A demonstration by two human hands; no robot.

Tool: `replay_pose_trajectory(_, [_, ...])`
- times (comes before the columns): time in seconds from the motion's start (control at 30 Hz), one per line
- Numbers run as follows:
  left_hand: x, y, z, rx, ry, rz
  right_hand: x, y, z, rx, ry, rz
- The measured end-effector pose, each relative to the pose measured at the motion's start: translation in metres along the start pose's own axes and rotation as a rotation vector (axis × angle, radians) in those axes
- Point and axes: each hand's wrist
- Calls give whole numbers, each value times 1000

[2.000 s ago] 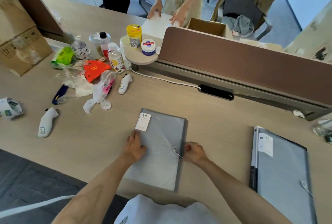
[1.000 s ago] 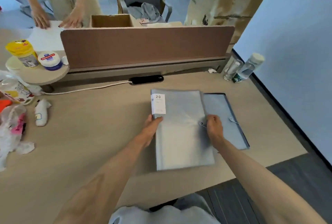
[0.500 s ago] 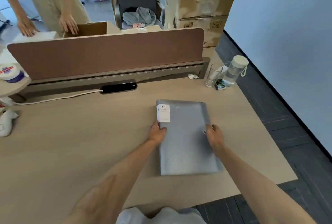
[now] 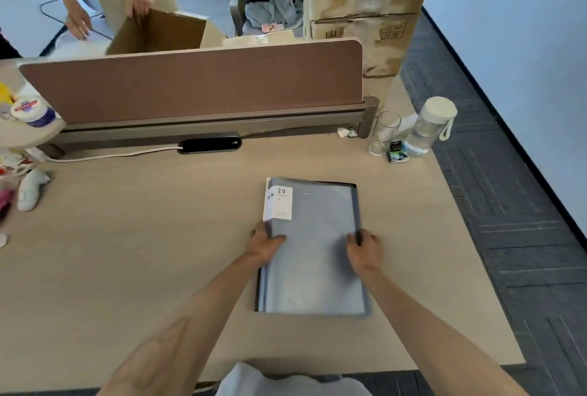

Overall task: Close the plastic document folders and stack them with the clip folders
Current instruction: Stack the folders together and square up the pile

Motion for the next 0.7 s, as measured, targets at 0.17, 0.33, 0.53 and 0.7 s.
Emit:
replay_pose_trajectory(0.17, [-10,-3,9,212,33,30,8,4,7,-49,-13,51])
replay_pose_trajectory(0.33, [7,1,3,382,40,123,3,4,3,-56,-18,104])
replay_pose_trajectory(0.53, [27,-10,-5,581,11,111,-3,13,2,-160,-36,172])
replay_pose_trajectory(0.7, [39,11,-18,575,-111,87,-2,19,29,-330,-54,247])
Point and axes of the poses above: each hand's wrist, its own x-axis away from the middle knuckle, its own y-axis out of the back of the hand, z = x × y, and after that the axes turned 10 degrees about z, right-handed
